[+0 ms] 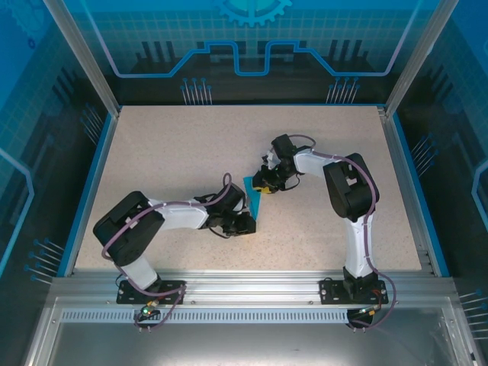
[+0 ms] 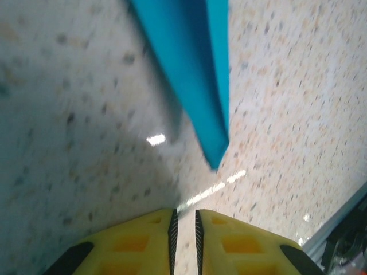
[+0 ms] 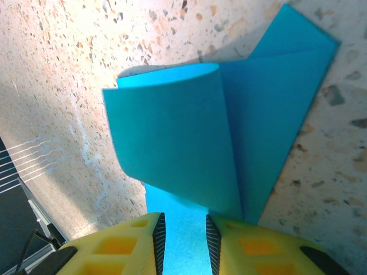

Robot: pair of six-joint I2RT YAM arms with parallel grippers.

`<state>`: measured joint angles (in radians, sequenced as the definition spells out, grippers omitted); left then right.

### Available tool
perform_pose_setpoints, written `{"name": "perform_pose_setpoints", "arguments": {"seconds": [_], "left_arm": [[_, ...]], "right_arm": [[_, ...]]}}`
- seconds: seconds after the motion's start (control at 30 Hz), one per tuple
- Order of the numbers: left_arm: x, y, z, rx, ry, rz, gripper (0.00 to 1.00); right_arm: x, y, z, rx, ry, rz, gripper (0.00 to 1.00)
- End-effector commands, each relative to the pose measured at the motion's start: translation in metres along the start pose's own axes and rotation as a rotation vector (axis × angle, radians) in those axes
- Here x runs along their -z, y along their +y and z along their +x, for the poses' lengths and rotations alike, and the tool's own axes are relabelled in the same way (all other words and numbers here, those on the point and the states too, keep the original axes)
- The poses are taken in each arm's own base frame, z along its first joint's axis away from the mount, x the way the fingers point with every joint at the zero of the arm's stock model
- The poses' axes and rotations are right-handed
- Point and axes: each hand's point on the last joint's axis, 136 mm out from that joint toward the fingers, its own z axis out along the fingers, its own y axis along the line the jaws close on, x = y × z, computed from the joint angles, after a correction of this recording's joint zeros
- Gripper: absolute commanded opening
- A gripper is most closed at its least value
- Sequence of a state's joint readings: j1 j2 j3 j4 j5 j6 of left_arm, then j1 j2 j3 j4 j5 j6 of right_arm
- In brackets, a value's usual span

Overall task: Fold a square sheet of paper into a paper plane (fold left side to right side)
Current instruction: Fold the wing for the fifth time at the center of the table.

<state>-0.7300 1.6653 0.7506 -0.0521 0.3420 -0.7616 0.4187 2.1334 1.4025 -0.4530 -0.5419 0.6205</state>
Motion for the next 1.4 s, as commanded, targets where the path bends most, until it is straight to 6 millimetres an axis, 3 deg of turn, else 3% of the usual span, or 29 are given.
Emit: {"name": "perform_pose_setpoints", "arguments": {"seconds": [0.0,0.1,0.23,0.43,0.57,0.67,0.87,1.0,1.13,1.27,1.37], "left_arm": [[0.022,-0.011,-0.006,0.037,0.006,0.068,0.22],[0.032,-0.029,-0.031,0.02,-0.035,0.155,0.22],[0.03,-0.054,-0.051,-0.038,-0.036,0.205,0.23],[0.01,-0.057,-0.069,-0.056,-0.021,0.197,0.25],[-0.005,-0.048,-0.073,-0.047,-0.004,0.161,0.28],[-0.015,-0.028,-0.073,-0.017,-0.002,0.093,0.28],[-0.027,-0.001,-0.056,0.078,0.015,0.11,0.25],[-0.035,0.007,-0.046,0.142,0.039,0.179,0.2],[-0.038,0.017,-0.039,0.18,0.054,0.181,0.15],[-0.037,0.023,-0.037,0.199,0.054,0.173,0.11],[-0.037,0.026,-0.035,0.203,0.056,0.165,0.08]], "right_arm": [[-0.021,-0.042,0.012,-0.048,0.032,0.137,0.29],[-0.021,-0.042,0.013,-0.05,0.034,0.134,0.29],[-0.02,-0.041,0.011,-0.048,0.029,0.131,0.29],[-0.02,-0.041,0.012,-0.049,0.032,0.131,0.3],[-0.02,-0.041,0.012,-0.05,0.034,0.131,0.3],[-0.018,-0.04,0.011,-0.046,0.029,0.125,0.3],[-0.008,-0.027,0.002,-0.015,-0.012,0.057,0.29],[0.006,-0.009,-0.006,0.018,-0.04,-0.031,0.29],[0.031,0.007,-0.01,0.063,-0.091,-0.103,0.27],[0.054,0.009,0.002,0.093,-0.124,-0.115,0.22],[0.056,0.007,0.018,0.088,-0.106,-0.116,0.16]]}}
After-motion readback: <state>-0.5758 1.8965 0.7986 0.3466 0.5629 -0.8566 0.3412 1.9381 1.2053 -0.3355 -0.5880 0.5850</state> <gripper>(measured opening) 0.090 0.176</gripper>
